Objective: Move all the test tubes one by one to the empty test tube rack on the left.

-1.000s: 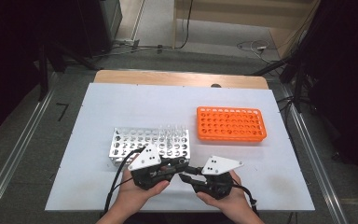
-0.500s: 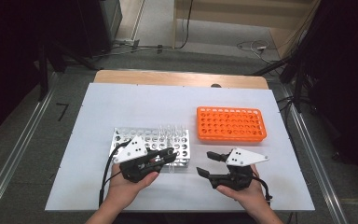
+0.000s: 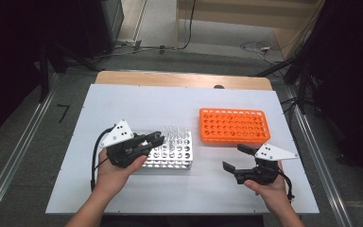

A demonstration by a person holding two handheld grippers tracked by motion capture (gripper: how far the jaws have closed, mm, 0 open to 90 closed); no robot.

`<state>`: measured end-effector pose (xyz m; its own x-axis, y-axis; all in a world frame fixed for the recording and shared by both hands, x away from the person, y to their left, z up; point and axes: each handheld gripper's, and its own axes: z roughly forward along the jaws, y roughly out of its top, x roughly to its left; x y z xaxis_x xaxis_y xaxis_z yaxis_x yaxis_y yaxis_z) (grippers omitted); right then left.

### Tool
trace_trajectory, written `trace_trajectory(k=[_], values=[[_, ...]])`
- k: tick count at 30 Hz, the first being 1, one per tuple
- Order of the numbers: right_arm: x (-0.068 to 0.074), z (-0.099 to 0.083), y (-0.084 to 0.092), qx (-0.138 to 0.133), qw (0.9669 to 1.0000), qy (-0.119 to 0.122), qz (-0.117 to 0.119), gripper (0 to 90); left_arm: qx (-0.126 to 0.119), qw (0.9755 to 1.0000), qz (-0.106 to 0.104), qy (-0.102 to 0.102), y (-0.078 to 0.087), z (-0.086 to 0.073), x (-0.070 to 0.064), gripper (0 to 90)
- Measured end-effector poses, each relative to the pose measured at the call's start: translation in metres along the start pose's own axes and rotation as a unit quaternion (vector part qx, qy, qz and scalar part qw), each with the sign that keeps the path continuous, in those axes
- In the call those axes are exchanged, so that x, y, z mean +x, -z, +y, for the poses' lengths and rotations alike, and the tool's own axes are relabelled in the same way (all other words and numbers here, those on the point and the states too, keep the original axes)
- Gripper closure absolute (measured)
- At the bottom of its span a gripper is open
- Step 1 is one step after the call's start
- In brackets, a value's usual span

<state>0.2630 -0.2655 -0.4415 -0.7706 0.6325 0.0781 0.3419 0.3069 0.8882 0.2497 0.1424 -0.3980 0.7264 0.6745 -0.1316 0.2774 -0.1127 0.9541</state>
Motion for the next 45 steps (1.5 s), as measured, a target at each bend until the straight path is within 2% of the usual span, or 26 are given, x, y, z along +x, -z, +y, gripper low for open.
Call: trace_trajectory(k=[7, 9, 15, 20, 26, 30, 35, 37, 38, 45], values=[[-0.016, -0.009, 0.015, 0.001, 0.9997, -0.015, -0.017, 9.7, -0.004, 0.9996, 0.028, 0.007, -0.004, 0.01, 0.024, 76.2], [-0.02, -0.012, 0.02, 0.001, 0.9995, -0.021, -0.023, 9.8, -0.004, 0.9994, 0.031, 0.014, -0.008, 0.011, 0.03, 76.2], [-0.028, -0.022, 0.029, 0.01, 0.9989, -0.032, -0.034, 10.0, 0.0, 0.9988, 0.047, 0.015, -0.025, 0.013, 0.041, 76.2], [-0.031, -0.023, 0.032, 0.007, 0.9986, -0.037, -0.036, 10.4, 0.009, 0.9978, 0.064, 0.013, -0.038, 0.009, 0.045, 76.2], [-0.032, -0.024, 0.031, 0.006, 0.9987, -0.037, -0.036, 10.7, 0.021, 0.9967, 0.077, 0.014, -0.046, 0.0, 0.048, 76.1], [-0.033, -0.024, 0.032, 0.006, 0.9986, -0.039, -0.037, 10.8, 0.038, 0.996, 0.08, 0.014, -0.049, -0.007, 0.048, 76.0], [-0.033, -0.024, 0.031, 0.005, 0.9985, -0.04, -0.037, 10.9, 0.07, 0.9937, 0.088, 0.009, -0.054, -0.014, 0.045, 75.4], [-0.033, -0.024, 0.031, 0.006, 0.9985, -0.041, -0.037, 11.0, 0.074, 0.9933, 0.089, 0.009, -0.054, -0.014, 0.043, 75.1], [-0.033, -0.025, 0.03, 0.007, 0.9985, -0.04, -0.037, 11.0, 0.076, 0.9929, 0.091, 0.01, -0.054, -0.015, 0.043, 74.2], [-0.034, -0.026, 0.029, 0.01, 0.9984, -0.043, -0.037, 11.2, 0.068, 0.9925, 0.096, 0.033, -0.043, -0.018, 0.044, 47.7]])
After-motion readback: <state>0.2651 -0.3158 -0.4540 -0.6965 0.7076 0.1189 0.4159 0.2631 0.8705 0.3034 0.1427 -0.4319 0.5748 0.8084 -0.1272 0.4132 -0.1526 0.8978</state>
